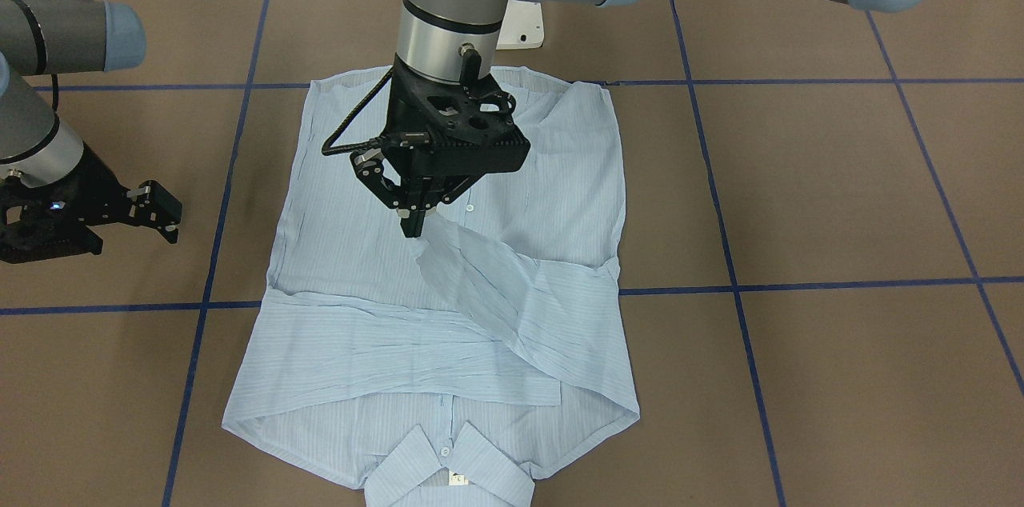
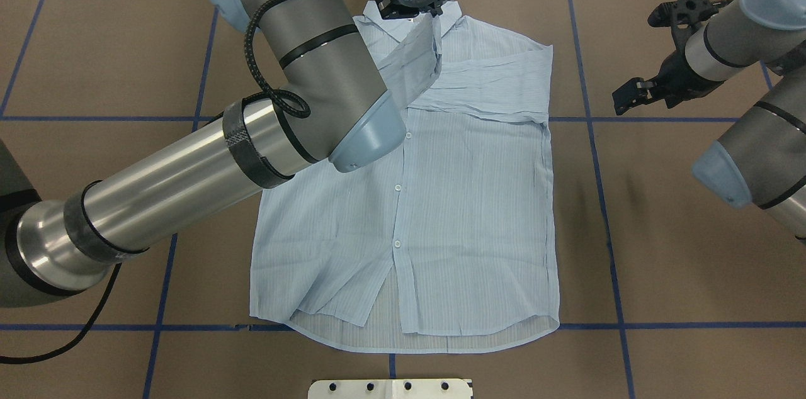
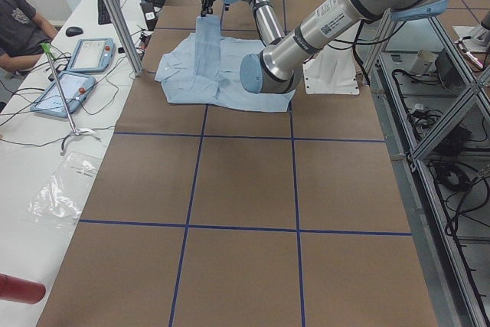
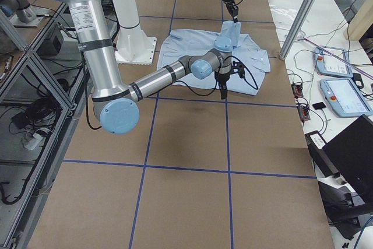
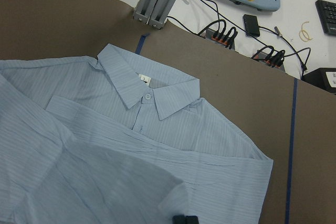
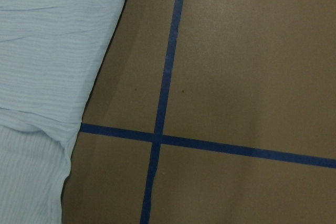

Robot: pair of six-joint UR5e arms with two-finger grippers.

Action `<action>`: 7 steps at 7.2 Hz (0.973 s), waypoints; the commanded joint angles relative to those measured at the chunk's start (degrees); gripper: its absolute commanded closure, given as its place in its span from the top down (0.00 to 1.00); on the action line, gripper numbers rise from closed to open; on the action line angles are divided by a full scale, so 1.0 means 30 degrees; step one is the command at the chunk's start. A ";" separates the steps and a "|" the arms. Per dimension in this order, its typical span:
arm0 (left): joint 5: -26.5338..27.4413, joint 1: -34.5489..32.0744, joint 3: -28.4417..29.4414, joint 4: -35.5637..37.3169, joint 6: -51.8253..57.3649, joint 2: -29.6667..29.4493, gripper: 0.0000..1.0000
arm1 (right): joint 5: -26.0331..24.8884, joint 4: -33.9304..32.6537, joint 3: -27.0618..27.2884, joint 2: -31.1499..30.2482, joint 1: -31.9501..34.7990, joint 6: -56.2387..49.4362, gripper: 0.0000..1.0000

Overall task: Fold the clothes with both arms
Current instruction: 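Lay the sleeve across the shirt below the collar with the left gripper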

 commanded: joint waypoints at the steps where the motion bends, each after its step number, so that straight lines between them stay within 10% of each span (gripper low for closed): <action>1: 0.0173 0.0697 0.1429 -0.1808 -0.0875 -0.0037 0.00 | -0.0062 0.0000 -0.0028 -0.0011 -0.0056 0.0000 1.00; 7: 0.2166 0.3042 0.7415 -0.7295 -0.1117 -0.0858 0.00 | -0.0062 -0.0059 -0.0058 0.0047 -0.0056 0.0029 1.00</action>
